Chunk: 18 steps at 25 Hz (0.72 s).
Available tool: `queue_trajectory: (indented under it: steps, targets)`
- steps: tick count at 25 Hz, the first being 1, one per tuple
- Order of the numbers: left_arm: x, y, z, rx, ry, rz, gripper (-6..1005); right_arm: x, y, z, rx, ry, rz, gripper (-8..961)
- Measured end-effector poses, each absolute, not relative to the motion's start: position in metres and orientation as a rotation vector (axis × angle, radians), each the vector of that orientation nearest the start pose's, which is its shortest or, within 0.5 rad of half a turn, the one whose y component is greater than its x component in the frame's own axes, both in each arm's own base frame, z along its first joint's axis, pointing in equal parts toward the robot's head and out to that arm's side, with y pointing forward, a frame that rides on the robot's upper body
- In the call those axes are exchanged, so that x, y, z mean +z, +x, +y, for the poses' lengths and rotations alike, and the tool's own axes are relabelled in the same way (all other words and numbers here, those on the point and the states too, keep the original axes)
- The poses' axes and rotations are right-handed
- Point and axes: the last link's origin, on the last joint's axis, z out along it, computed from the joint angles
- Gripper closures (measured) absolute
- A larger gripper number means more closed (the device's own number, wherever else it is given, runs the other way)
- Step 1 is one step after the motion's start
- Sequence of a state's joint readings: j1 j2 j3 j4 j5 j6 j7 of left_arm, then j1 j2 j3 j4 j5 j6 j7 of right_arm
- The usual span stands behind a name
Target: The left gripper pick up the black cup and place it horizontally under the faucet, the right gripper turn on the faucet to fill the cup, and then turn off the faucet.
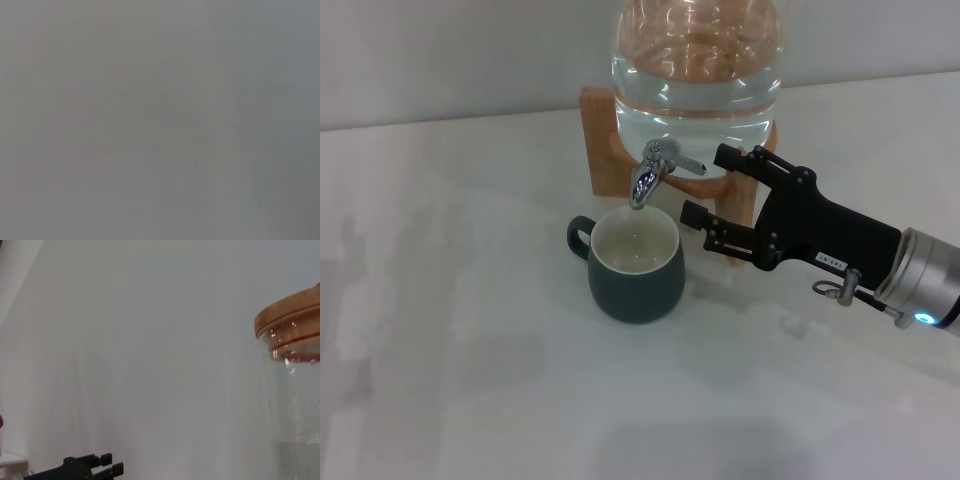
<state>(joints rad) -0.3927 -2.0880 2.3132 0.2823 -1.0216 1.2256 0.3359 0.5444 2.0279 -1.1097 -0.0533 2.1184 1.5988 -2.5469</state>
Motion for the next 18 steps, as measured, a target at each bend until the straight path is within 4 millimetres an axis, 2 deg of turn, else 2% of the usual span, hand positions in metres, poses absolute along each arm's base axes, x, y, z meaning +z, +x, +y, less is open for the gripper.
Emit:
queue_trajectory:
  steps: [18]
  targets:
    - [-0.0066, -0.3157, 0.3276, -0.479, -1.478, -0.26, 511, -0.0298, 0.2501, 0.3155, 1.156, -2.297, 0.27, 97]
